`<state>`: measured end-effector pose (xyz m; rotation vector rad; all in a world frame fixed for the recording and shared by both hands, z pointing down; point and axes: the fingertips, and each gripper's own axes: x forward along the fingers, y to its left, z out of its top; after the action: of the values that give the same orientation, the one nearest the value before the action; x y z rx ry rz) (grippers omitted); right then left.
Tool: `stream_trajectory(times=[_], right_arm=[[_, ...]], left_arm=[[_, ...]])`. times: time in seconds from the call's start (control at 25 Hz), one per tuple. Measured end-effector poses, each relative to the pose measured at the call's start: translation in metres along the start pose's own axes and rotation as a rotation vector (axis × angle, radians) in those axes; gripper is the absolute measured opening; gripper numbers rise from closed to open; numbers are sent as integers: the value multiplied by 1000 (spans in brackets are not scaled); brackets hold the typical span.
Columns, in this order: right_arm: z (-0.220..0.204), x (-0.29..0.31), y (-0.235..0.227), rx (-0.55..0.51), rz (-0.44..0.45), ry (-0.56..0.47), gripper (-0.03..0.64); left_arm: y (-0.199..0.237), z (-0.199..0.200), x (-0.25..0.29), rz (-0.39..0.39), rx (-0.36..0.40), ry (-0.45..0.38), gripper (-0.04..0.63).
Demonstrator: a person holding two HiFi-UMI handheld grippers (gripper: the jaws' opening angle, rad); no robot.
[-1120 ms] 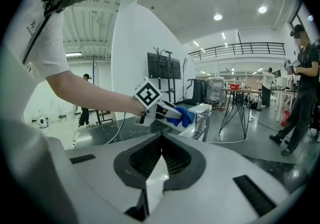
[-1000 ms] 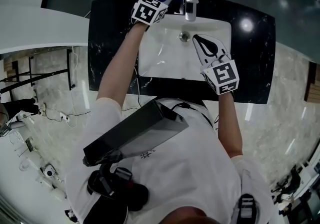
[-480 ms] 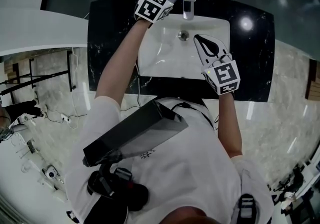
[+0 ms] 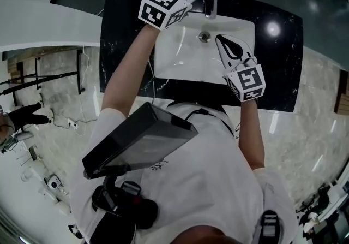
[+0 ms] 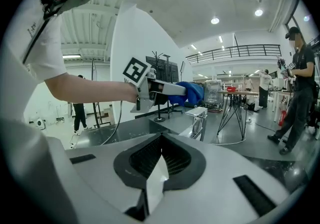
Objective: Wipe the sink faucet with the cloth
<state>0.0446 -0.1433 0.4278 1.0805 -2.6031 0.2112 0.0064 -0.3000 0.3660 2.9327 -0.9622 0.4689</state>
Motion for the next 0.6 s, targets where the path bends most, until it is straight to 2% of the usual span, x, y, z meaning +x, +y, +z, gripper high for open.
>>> stream_trajectory(times=[0.12, 0.24, 0.36, 0.6], right_arm=[[-3, -3, 0, 3, -1, 4, 3], [-9, -7, -1, 11, -7, 16, 3], [-15, -9, -3, 17, -13, 27, 3], [-18, -11, -5, 18, -21, 37, 3]], left_arm=[[-29, 5, -28, -35, -54, -93, 124], [-57, -14, -50, -60, -88, -109, 124], [-71, -60, -56, -49, -140, -41, 124], [-62, -143, -32, 7, -208, 118, 124]])
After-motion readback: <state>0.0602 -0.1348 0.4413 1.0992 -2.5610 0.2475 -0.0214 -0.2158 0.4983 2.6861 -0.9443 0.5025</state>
